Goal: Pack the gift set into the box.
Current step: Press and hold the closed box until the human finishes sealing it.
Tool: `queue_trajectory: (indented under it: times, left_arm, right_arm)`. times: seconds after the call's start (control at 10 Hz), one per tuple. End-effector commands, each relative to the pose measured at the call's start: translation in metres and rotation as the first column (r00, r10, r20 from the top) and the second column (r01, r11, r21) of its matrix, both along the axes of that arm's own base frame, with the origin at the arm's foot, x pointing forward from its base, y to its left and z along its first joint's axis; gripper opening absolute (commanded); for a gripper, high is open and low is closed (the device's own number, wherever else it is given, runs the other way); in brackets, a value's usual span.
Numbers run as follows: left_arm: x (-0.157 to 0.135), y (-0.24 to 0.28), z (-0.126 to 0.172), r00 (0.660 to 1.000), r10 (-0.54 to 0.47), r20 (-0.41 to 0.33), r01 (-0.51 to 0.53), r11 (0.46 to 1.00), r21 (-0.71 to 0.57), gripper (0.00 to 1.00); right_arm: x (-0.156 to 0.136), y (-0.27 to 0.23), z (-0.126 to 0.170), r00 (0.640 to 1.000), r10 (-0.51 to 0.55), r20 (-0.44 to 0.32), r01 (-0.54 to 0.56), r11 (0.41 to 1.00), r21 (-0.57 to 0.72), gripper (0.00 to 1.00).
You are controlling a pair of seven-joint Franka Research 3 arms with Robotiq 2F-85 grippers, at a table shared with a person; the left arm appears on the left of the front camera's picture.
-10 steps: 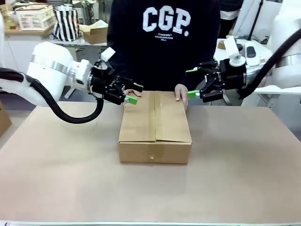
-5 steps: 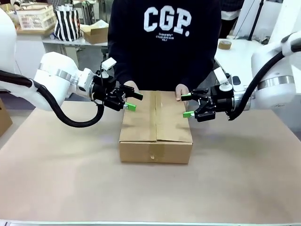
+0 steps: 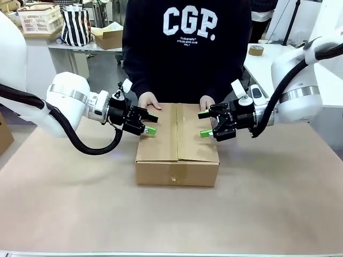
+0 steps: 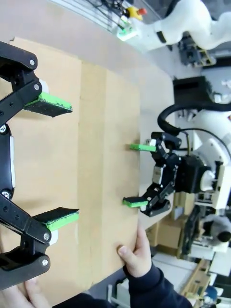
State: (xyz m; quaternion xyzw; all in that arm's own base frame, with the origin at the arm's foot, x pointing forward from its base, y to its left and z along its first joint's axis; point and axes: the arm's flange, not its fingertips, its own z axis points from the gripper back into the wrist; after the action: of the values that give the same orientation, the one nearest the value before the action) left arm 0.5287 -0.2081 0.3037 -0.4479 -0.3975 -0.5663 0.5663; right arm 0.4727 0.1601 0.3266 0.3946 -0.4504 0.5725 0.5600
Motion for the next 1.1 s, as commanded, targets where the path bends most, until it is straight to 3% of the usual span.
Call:
queue_trajectory:
  times: [0.0,0.4,1.0]
  left_arm:
    - [0.002,-0.002,0.018,0.995,-0.018,0.097,0.024,0.998,-0.063,1.00]
    - [-0.003,-0.015,0.018,0.987,-0.068,0.146,0.072,0.997,-0.025,1.00]
    - [-0.012,-0.018,0.000,0.990,-0.119,0.081,0.116,0.992,0.046,1.00]
  right_arm:
    - [0.003,0.003,0.017,1.000,-0.026,-0.014,0.024,0.997,-0.074,1.00]
    - [0.019,0.019,-0.004,0.992,0.004,-0.124,-0.009,0.999,-0.034,1.00]
    - [0.020,0.019,-0.023,0.991,0.013,-0.132,-0.023,0.997,-0.076,1.00]
